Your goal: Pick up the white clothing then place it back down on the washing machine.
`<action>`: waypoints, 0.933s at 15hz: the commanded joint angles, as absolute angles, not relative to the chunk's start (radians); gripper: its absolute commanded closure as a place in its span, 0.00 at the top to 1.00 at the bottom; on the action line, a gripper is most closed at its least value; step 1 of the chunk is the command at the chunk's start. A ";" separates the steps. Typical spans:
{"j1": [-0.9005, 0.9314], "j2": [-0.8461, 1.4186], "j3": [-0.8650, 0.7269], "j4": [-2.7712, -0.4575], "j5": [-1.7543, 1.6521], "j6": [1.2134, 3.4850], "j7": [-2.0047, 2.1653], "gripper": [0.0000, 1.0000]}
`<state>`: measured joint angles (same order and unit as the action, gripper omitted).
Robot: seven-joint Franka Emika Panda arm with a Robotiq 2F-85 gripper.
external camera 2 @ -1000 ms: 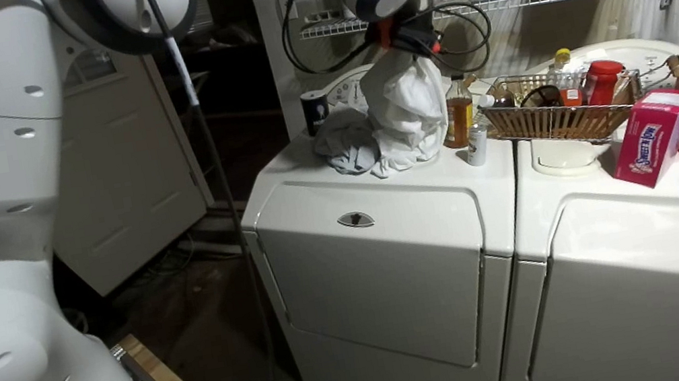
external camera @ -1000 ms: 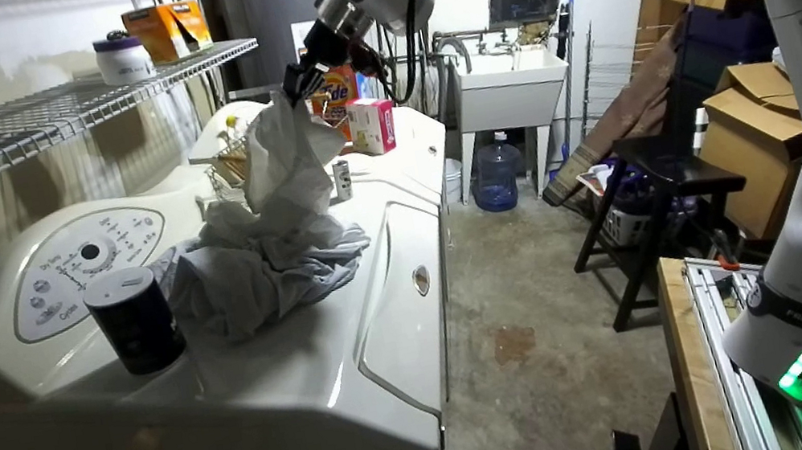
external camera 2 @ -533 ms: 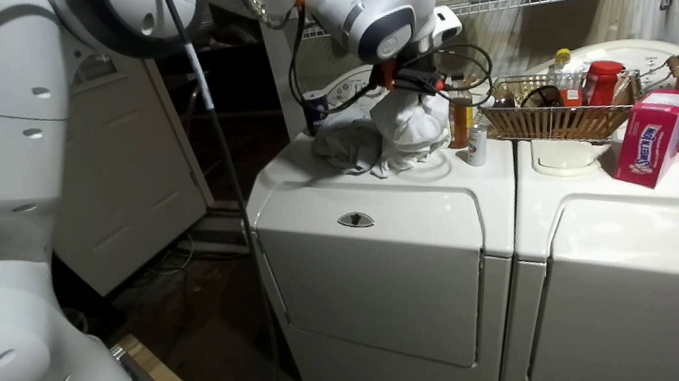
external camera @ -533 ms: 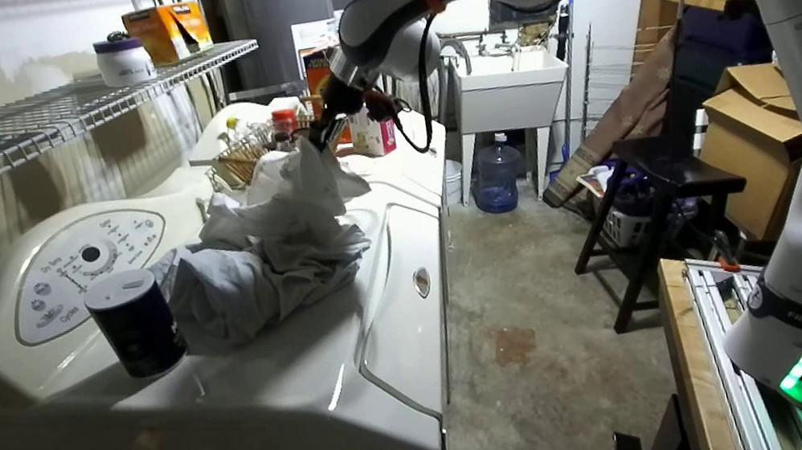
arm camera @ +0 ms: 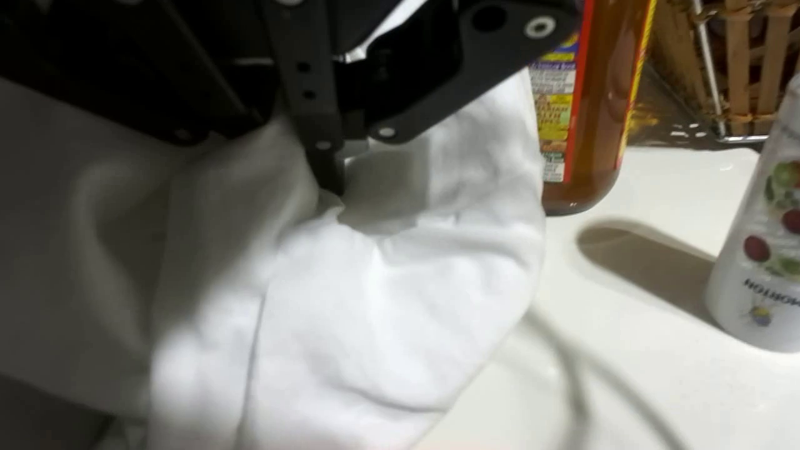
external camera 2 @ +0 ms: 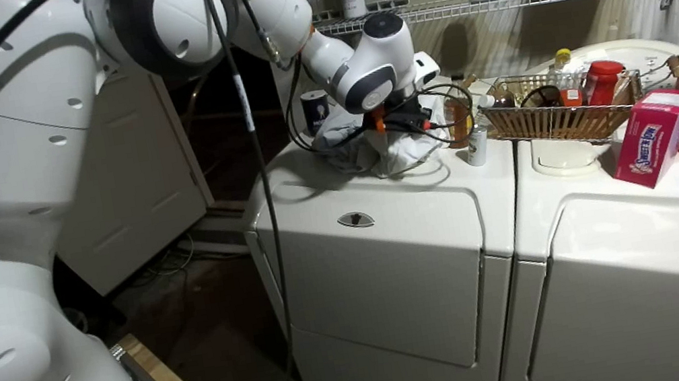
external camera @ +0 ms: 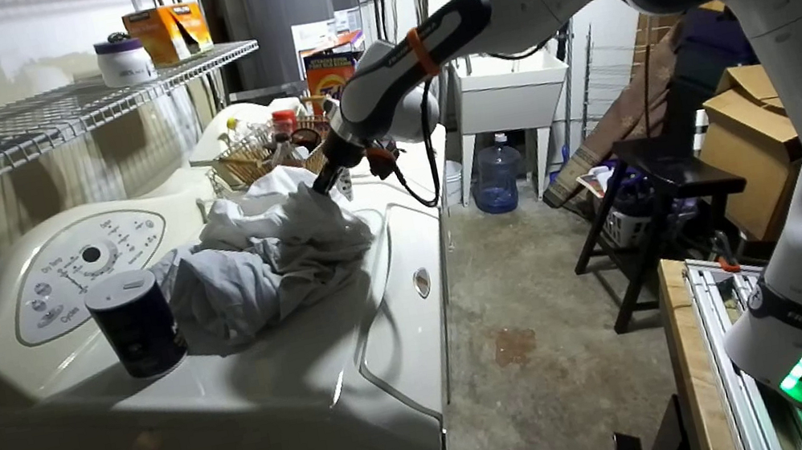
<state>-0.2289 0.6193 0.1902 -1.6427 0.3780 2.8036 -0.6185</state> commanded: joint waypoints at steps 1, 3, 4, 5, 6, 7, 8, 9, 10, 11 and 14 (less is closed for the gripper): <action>-0.240 0.643 0.213 -1.690 0.287 2.856 -0.631 0.01; -0.243 0.659 0.208 -1.698 0.239 2.870 -0.630 0.01; -0.245 0.665 0.205 -1.700 0.218 2.875 -0.626 0.01; -0.249 0.669 0.207 -1.701 0.201 2.878 -0.624 0.01; -0.253 0.672 0.209 -1.702 0.185 2.881 -0.624 0.01; -0.256 0.678 0.211 -1.699 0.172 2.888 -0.627 0.01; -0.259 0.674 0.215 -1.699 0.166 2.872 -0.620 0.01; -0.254 0.664 0.212 -1.704 0.156 2.864 -0.613 0.30; -0.262 0.647 0.227 -1.705 0.160 2.830 -0.612 0.31; -0.253 0.629 0.219 -1.713 0.149 2.823 -0.603 0.38; -0.204 0.536 0.156 -1.737 0.109 2.714 -0.521 0.57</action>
